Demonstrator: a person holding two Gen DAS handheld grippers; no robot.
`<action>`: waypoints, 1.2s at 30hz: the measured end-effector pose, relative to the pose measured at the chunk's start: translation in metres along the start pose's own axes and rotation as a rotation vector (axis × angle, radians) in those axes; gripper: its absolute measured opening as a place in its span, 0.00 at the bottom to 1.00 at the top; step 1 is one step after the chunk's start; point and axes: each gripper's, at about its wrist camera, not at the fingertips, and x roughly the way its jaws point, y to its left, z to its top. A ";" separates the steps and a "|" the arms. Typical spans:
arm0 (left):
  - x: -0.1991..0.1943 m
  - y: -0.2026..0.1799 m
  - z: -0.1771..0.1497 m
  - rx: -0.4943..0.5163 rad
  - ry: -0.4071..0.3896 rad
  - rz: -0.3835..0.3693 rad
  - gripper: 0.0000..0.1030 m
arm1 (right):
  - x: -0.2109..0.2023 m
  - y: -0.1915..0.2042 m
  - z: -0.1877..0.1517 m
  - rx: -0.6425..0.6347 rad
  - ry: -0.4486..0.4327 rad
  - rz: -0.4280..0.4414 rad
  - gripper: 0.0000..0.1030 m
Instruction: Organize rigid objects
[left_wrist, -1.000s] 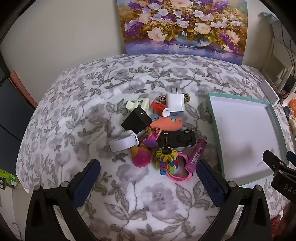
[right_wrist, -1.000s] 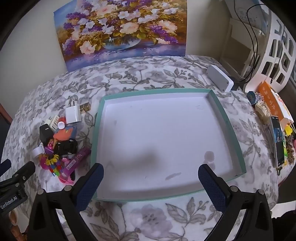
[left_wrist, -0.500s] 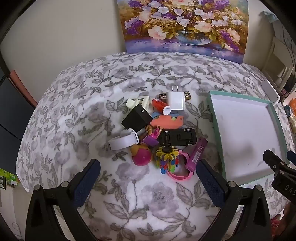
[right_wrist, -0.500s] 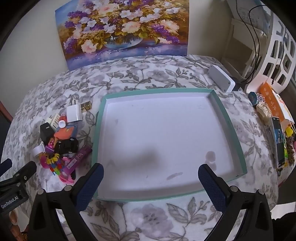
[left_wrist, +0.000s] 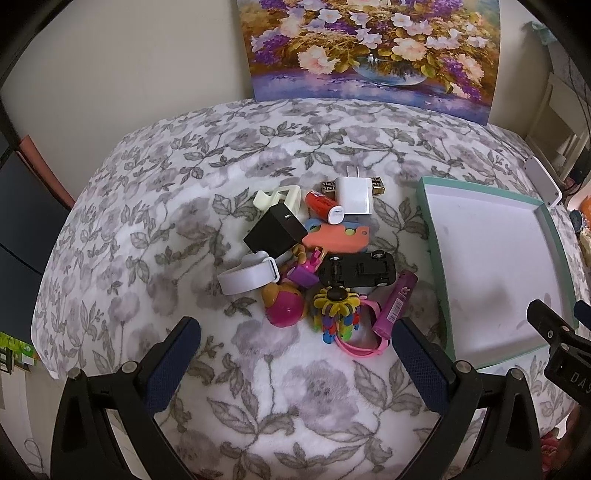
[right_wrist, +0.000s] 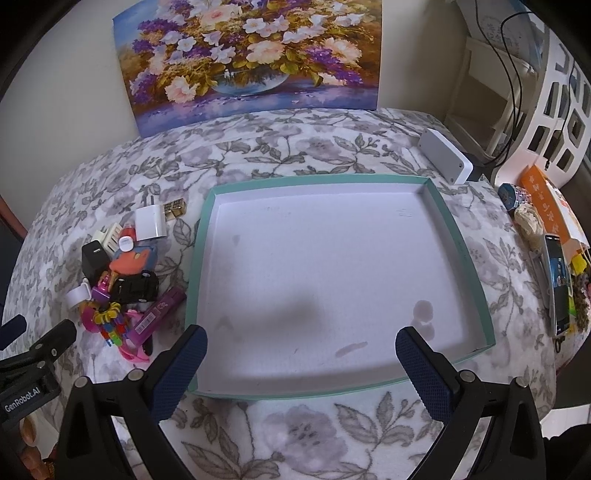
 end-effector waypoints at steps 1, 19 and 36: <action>0.000 0.000 0.000 -0.001 0.001 0.000 1.00 | 0.000 0.000 0.000 0.000 0.001 0.000 1.00; 0.001 0.001 0.000 -0.008 0.007 -0.003 1.00 | 0.000 0.001 0.000 -0.005 0.003 -0.002 1.00; 0.001 0.001 -0.001 -0.015 0.012 -0.013 1.00 | 0.002 0.002 -0.001 -0.016 0.011 -0.006 1.00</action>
